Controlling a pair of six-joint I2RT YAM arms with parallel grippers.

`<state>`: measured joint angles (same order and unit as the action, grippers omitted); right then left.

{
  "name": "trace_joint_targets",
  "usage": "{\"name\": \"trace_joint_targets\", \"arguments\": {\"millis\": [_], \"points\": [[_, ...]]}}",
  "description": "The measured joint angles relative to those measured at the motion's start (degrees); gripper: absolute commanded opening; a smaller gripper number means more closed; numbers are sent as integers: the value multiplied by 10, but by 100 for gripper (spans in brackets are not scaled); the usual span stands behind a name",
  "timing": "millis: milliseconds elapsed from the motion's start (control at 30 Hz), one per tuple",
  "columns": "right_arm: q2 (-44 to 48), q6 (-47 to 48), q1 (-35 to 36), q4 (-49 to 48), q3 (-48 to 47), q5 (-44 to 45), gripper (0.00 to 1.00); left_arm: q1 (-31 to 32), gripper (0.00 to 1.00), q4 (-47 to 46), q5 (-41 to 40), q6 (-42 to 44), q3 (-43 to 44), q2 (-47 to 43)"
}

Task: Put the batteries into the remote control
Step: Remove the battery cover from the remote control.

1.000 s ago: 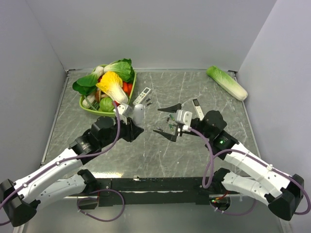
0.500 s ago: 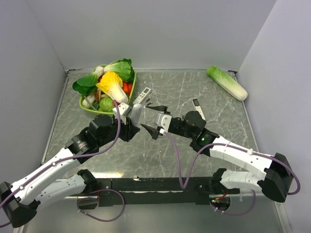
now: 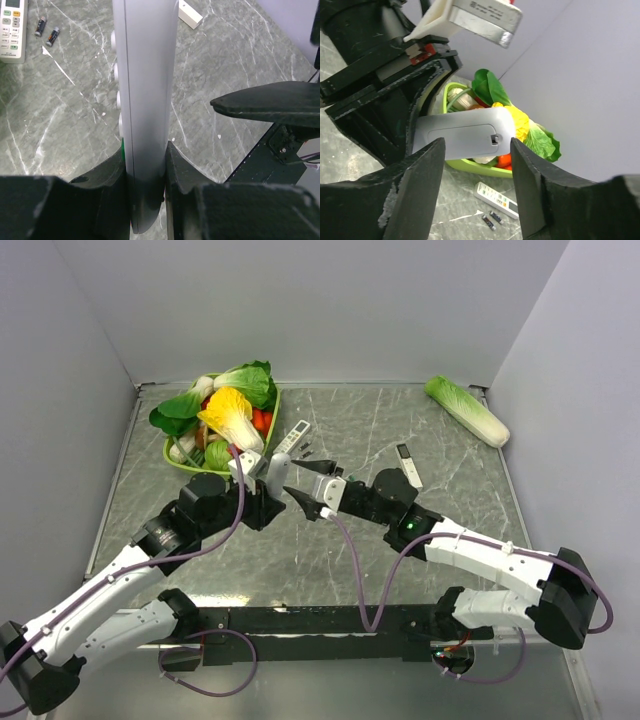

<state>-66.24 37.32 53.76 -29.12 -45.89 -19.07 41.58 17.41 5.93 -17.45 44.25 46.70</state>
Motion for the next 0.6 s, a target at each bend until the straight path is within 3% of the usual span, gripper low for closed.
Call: {"name": "trace_joint_targets", "arguments": {"millis": [600], "points": [[-27, 16, 12, 12, -23, 25, 54, -6, 1, -2, 33, 0, 0, 0]]}}
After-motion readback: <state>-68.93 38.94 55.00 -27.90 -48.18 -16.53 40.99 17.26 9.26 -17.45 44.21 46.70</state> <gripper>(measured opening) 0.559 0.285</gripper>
